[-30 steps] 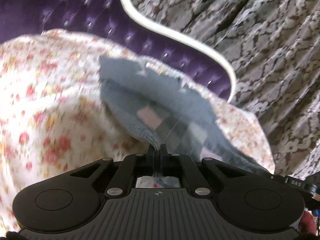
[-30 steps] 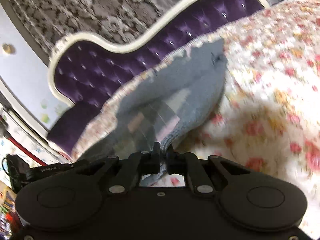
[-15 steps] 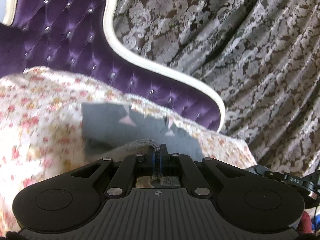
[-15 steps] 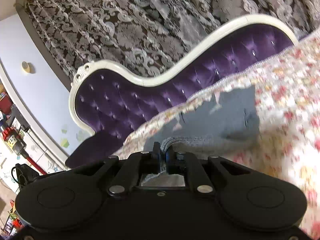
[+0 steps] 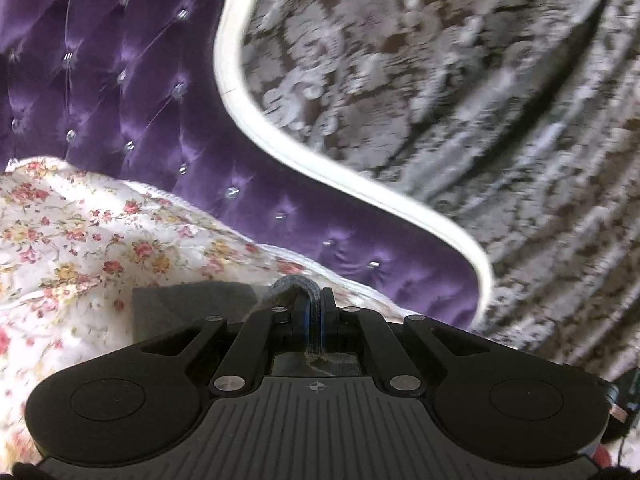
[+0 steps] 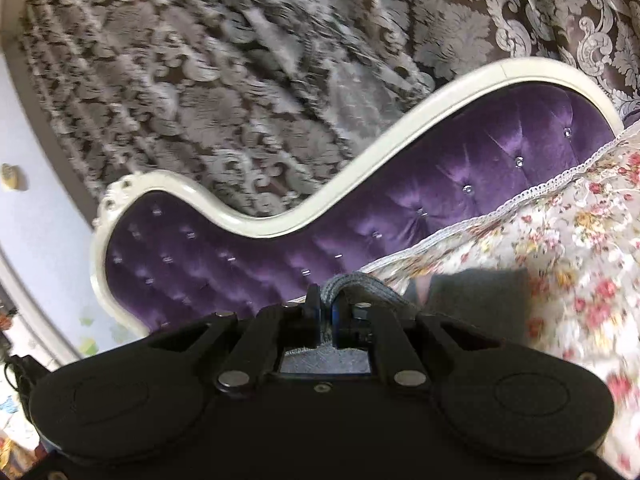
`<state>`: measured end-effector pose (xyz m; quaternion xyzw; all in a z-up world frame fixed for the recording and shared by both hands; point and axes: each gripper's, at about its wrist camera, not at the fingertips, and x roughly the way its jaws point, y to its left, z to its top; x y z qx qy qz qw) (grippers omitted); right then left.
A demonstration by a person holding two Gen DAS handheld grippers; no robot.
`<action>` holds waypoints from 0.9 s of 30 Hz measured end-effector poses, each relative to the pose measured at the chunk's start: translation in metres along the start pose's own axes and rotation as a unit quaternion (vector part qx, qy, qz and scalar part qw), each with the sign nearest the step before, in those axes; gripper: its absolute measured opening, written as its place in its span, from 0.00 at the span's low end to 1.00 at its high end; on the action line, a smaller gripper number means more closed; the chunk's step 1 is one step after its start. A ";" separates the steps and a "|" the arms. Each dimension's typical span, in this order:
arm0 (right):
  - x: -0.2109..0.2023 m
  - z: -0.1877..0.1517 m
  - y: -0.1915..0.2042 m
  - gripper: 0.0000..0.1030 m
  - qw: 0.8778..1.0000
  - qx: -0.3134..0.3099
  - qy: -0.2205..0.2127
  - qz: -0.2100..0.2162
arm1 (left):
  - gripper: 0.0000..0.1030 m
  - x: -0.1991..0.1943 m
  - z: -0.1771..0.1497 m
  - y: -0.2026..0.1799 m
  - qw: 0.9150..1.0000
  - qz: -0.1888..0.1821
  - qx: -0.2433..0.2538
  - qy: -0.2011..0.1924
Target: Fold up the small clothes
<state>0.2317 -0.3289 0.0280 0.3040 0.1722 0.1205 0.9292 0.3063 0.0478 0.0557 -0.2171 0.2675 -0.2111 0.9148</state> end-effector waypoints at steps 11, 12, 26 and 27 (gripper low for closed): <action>0.115 0.002 -0.063 0.13 0.996 0.017 0.051 -0.072 | 0.05 0.109 0.002 0.050 0.996 0.057 -0.037 0.054; 0.123 0.000 -0.067 0.13 0.995 0.019 0.057 -0.077 | 0.05 0.115 0.001 0.053 0.996 0.061 -0.038 0.057; 0.103 -0.013 -0.053 0.71 0.988 -0.082 0.048 -0.119 | 0.78 0.083 -0.013 0.024 0.991 0.088 0.095 0.039; 0.099 -0.019 -0.042 0.71 0.986 -0.107 0.057 -0.117 | 0.78 0.082 -0.020 0.018 0.989 0.088 0.114 0.045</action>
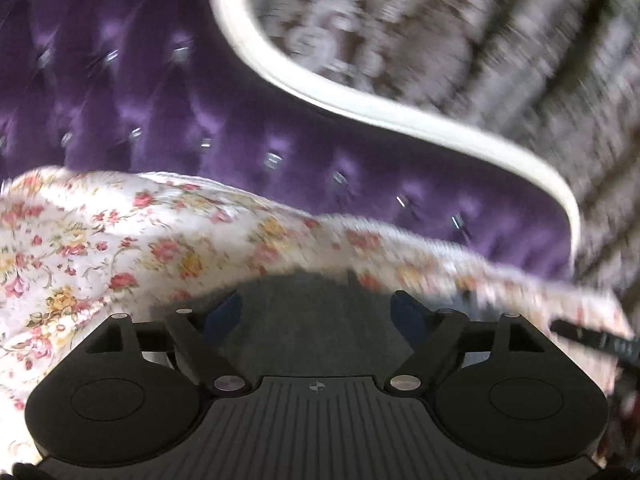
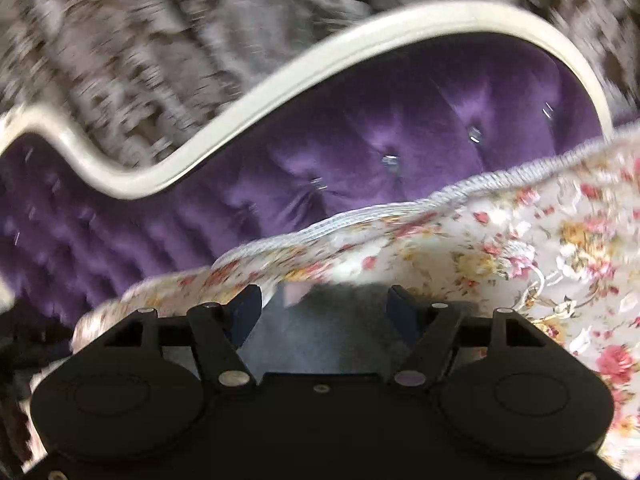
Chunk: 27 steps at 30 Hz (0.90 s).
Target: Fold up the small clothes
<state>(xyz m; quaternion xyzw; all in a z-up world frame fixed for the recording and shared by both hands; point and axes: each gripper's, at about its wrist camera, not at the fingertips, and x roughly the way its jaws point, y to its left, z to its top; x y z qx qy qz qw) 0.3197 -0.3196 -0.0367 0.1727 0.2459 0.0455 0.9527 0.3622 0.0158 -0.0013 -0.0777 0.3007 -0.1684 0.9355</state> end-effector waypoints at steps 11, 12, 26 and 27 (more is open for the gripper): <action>0.006 -0.060 0.078 0.71 0.976 -0.204 0.075 -0.003 | 0.78 0.021 -0.061 -0.043 0.986 0.024 0.159 0.055; 0.012 -0.059 0.074 0.71 0.977 -0.197 0.078 -0.011 | 0.78 0.027 -0.059 -0.033 0.987 0.037 0.141 0.060; -0.003 -0.040 0.026 0.73 0.995 -0.085 0.023 -0.056 | 0.79 0.009 -0.047 0.001 0.997 0.029 0.066 0.030; -0.011 -0.043 0.031 0.76 0.995 -0.086 0.013 -0.049 | 0.79 0.011 -0.044 0.002 0.997 0.034 0.063 0.029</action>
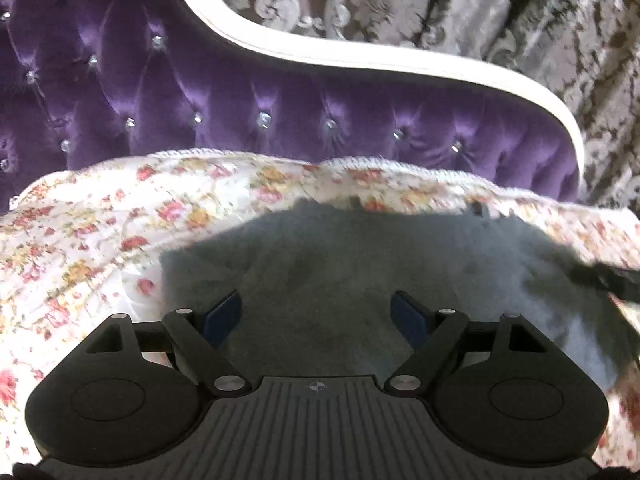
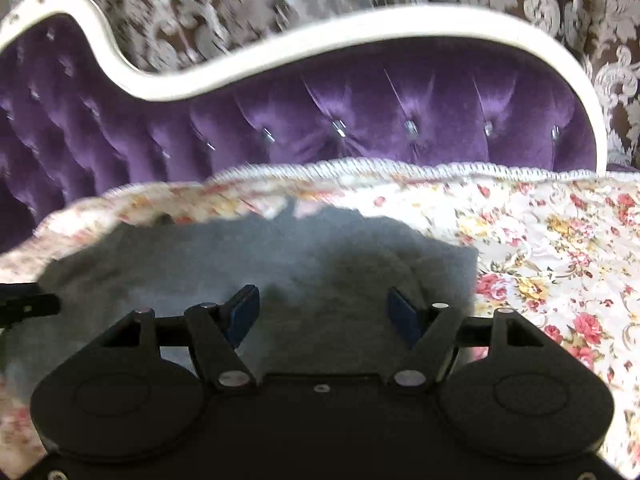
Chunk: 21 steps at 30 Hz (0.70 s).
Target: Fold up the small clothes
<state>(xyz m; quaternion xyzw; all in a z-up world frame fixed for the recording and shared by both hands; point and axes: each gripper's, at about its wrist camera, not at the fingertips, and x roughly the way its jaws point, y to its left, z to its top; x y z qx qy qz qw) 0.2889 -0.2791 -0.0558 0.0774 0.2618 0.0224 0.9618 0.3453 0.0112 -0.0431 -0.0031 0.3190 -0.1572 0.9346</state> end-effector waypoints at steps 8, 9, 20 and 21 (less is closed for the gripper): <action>-0.030 -0.033 0.038 0.83 0.999 -0.026 -0.004 0.027 | 0.87 0.050 0.007 0.017 0.995 0.088 0.012 0.053; -0.032 -0.037 0.039 0.83 0.999 -0.023 -0.003 0.029 | 0.88 0.050 0.006 0.017 0.994 0.093 0.023 0.052; -0.067 -0.059 0.028 0.86 0.998 0.028 -0.012 0.050 | 0.87 0.013 0.019 -0.039 0.999 0.022 0.025 0.023; -0.068 -0.060 0.027 0.86 0.998 0.033 -0.012 0.052 | 0.87 0.016 0.018 -0.050 0.999 0.010 0.029 0.028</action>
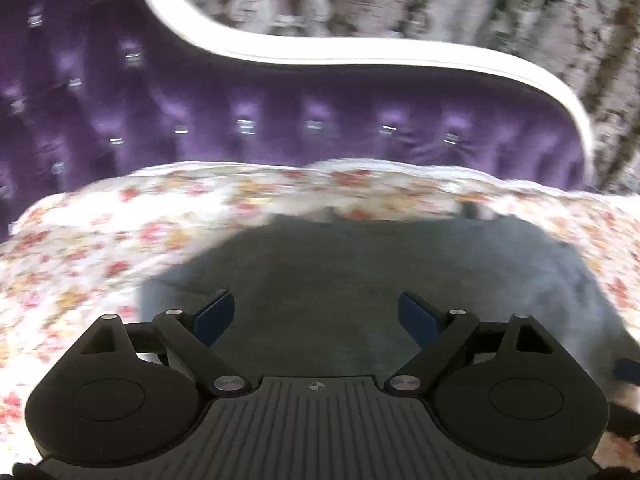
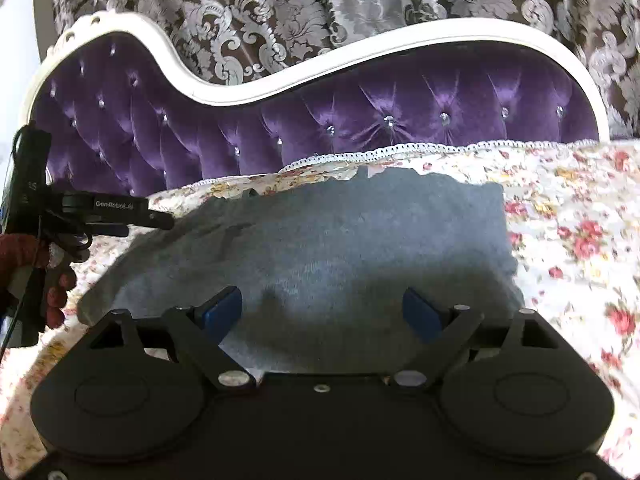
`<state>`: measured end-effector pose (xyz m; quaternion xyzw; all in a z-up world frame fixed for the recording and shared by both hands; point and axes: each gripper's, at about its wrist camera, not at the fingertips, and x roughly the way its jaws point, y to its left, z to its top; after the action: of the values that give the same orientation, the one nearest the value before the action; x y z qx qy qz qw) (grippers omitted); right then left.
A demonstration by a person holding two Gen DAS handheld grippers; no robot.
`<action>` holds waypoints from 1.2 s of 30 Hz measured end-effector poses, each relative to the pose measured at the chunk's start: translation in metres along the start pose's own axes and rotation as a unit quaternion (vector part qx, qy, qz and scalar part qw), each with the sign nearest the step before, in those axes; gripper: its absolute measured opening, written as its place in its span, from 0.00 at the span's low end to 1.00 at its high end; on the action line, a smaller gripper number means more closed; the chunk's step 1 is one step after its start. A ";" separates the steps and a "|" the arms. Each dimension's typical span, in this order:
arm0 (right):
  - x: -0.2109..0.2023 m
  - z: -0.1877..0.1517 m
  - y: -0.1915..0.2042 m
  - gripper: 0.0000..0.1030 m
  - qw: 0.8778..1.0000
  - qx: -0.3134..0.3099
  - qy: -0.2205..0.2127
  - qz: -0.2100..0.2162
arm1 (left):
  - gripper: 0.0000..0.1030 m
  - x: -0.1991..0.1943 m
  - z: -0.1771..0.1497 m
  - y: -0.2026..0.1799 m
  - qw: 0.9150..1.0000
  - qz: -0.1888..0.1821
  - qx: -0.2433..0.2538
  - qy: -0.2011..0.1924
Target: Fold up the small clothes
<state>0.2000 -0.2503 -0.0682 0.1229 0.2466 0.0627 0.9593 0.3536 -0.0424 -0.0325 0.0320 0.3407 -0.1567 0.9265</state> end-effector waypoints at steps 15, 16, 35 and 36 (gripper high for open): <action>-0.028 0.015 -0.054 0.92 0.998 0.062 -0.018 0.004 | 0.98 0.058 -0.029 -0.035 0.999 -0.009 0.018 0.046; -0.027 0.015 -0.060 0.93 0.997 0.069 -0.017 0.003 | 0.99 0.058 -0.030 -0.035 0.999 -0.010 0.020 0.043; 0.065 0.046 -0.128 1.00 0.968 0.205 0.074 0.127 | 1.00 0.061 -0.027 -0.037 0.998 -0.008 0.010 0.054; 0.069 0.048 -0.125 1.00 0.968 0.201 0.077 0.128 | 0.99 0.061 -0.022 -0.036 0.998 -0.012 0.006 0.063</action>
<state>0.2910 -0.3683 -0.0927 0.3382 0.3091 0.1438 0.8771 0.3725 -0.0891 -0.0867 0.0431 0.3974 -0.1677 0.9011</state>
